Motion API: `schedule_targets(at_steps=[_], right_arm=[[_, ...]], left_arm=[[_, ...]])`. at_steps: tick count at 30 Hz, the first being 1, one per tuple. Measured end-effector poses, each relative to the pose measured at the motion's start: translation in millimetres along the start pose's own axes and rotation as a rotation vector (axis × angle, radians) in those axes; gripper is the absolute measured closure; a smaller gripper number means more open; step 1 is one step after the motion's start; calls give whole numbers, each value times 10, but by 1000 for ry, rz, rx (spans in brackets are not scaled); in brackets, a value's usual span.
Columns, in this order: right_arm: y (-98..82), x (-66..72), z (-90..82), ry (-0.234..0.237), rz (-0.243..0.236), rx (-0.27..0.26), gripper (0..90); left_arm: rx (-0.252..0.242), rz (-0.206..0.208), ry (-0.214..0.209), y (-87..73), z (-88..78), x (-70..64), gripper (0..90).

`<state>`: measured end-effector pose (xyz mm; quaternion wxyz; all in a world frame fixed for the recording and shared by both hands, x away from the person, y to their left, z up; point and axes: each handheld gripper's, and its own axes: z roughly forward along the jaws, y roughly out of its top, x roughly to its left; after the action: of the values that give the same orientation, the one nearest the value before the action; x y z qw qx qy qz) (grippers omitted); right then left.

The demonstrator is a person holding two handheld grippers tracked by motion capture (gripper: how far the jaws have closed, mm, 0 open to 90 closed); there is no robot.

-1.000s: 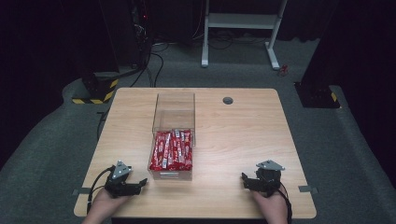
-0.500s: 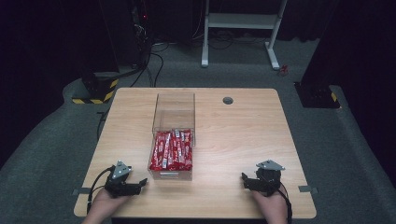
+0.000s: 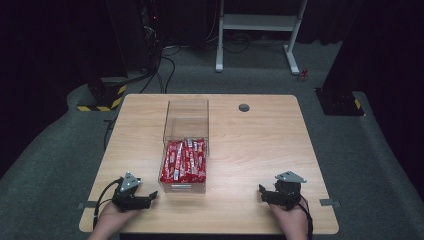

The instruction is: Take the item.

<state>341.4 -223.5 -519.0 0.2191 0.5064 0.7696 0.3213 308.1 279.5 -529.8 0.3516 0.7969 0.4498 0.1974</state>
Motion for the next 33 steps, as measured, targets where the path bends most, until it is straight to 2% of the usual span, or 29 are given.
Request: schedule_targets(at_steps=[6, 13, 17, 25, 29, 33], right_arm=[[40, 45, -43, -5, -22, -28, 98], [84, 67, -77, -2, -14, -55, 101], [108, 84, -87, 1, -26, -61, 125], [160, 127, -77, 24, -44, -79, 128], [200, 172, -78, 38, -37, -87, 131], [285, 225, -84, 52, -50, -110, 133]], left_arm=[[0, 0, -1, 0, 0, 1, 152], [0, 0, -1, 1, 1, 1, 152], [0, 1, 0, 1, 1, 1, 152], [1, 2, -1, 0, 0, 2, 152], [1, 1, -2, 0, 0, 3, 152], [1, 1, -2, 0, 1, 4, 152]])
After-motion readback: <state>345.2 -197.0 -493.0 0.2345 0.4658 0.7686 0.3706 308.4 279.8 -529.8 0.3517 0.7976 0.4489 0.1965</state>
